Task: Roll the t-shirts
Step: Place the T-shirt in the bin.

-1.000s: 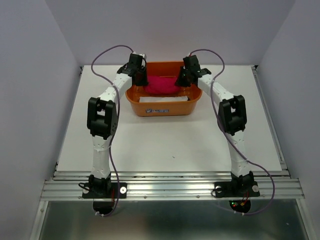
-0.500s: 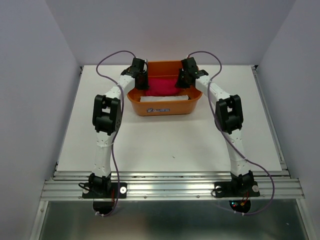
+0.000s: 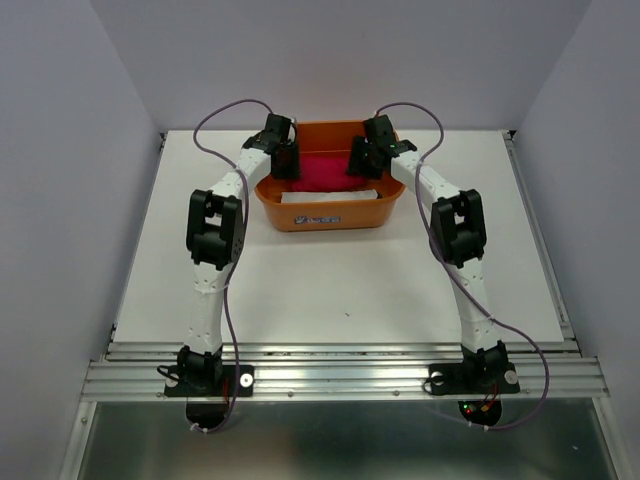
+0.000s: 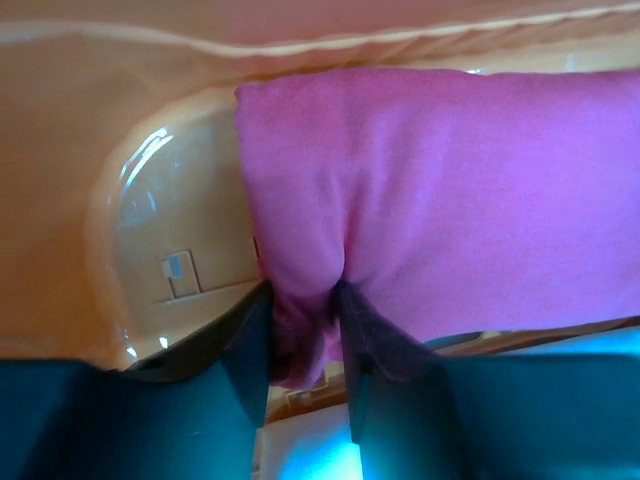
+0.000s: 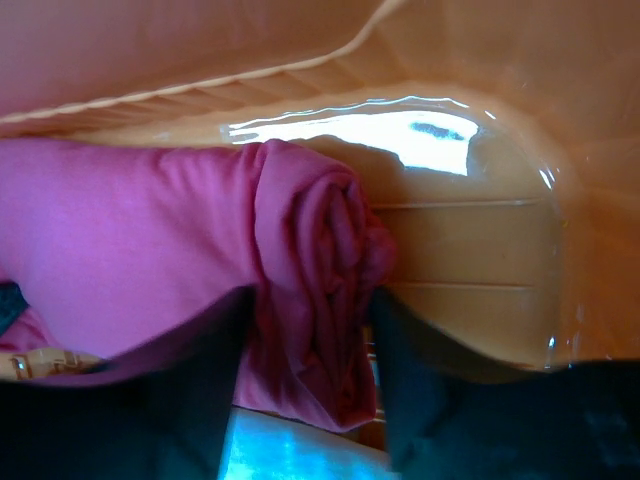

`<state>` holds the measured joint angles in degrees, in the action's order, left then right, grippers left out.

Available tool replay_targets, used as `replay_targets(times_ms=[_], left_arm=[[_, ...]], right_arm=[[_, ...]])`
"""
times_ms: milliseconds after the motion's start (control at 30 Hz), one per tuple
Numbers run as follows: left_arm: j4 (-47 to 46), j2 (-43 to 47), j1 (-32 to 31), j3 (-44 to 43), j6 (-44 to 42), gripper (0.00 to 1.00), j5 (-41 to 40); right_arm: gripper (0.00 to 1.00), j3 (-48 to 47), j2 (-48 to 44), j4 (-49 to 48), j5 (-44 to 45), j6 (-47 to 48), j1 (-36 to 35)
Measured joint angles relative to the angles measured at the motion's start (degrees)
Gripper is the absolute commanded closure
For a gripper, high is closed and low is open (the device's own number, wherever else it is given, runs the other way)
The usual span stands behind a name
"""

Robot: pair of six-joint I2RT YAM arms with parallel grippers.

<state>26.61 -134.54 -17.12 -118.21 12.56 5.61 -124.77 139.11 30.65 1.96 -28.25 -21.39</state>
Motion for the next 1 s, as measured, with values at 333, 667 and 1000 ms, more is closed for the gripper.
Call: replay_targets(times_ms=[333, 667, 1000], left_arm=[[2.9, 0.0, 0.0, -0.1, -0.7, 0.38, 0.2], [5.5, 5.0, 0.0, -0.1, -0.8, 0.32, 0.1], [4.3, 13.3, 0.0, 0.0, -0.7, 0.32, 0.2]], right_arm=[[0.26, 2.5, -1.4, -0.9, 0.2, -0.2, 0.1], [0.13, 3.8, -8.9, -1.1, -0.2, -0.7, 0.4], [0.21, 3.9, -16.0, -2.1, -2.1, -0.6, 0.4]])
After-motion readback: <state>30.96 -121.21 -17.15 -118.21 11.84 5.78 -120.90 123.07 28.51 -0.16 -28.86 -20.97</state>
